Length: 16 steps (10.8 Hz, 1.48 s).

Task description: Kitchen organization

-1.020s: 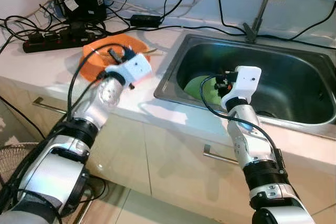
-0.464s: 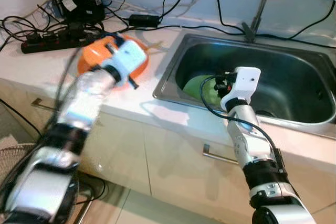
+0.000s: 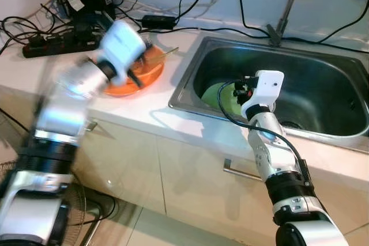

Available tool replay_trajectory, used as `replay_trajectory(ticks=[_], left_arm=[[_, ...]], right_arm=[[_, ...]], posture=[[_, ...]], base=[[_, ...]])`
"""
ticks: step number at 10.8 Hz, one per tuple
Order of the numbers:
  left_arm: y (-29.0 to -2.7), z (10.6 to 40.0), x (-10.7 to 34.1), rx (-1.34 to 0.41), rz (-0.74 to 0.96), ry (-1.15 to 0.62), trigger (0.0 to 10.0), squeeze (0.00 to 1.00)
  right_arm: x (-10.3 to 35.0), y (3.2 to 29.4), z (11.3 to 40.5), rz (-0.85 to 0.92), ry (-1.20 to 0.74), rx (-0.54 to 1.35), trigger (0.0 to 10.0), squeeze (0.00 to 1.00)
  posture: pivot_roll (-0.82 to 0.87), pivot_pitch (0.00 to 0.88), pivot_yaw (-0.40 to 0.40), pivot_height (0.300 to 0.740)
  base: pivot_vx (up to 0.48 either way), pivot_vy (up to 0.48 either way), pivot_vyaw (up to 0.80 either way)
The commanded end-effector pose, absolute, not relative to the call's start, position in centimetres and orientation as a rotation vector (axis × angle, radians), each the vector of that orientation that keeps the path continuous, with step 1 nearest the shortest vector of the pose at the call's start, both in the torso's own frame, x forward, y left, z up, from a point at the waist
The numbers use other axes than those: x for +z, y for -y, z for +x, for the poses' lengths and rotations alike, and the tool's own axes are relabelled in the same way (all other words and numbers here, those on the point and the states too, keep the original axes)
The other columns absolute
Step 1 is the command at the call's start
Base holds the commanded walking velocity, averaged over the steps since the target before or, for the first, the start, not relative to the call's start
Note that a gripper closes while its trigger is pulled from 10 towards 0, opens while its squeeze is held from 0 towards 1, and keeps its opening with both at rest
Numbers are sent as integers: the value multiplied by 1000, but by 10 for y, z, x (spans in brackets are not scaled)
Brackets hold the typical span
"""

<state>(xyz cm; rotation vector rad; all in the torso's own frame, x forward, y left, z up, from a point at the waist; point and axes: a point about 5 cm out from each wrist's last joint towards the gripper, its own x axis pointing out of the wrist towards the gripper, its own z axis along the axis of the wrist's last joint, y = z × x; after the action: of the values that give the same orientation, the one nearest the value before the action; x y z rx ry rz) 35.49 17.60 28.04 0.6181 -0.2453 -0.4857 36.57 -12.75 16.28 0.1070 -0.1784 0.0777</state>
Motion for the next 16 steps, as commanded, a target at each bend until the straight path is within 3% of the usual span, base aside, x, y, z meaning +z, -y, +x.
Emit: replay_trajectory(ticks=[1, 7, 9, 11, 13, 14, 16], left_arm=[[-180, 352, 287, -468, 637, 246, 10000, 0], [-189, 331, 292, -514, 599, 220, 10000, 0], [-194, 330, 314, -425, 553, 343, 10000, 0], [-172, 321, 353, -393, 392, 631, 10000, 0], [-145, 321, 342, -515, 202, 652, 10000, 0], [-127, 329, 313, -552, 102, 575, 10000, 0], [-116, 328, 297, -585, 21, 530, 10000, 0]], right_arm=[[167, 125, 368, 108, 192, 89, 10000, 0], [169, 122, 370, 112, 195, 107, 10000, 0], [170, 121, 371, 112, 197, 111, 10000, 0], [171, 121, 372, 114, 203, 116, 10000, 0], [172, 121, 372, 117, 209, 118, 10000, 0], [178, 117, 370, 87, 253, 146, 10000, 1000], [188, 119, 368, -3, 322, 169, 10000, 1000]], posture=[[260, 7, -23, 740], [264, 4, -30, 740], [264, 1, -33, 740], [262, 0, -36, 740], [264, 0, -35, 740], [252, 0, -27, 740], [239, 0, -17, 740]], base=[[0, 0, 0], [0, 0, 0], [0, 0, 0], [0, 0, 0], [0, 0, 0], [0, 0, 0], [0, 0, 0]])
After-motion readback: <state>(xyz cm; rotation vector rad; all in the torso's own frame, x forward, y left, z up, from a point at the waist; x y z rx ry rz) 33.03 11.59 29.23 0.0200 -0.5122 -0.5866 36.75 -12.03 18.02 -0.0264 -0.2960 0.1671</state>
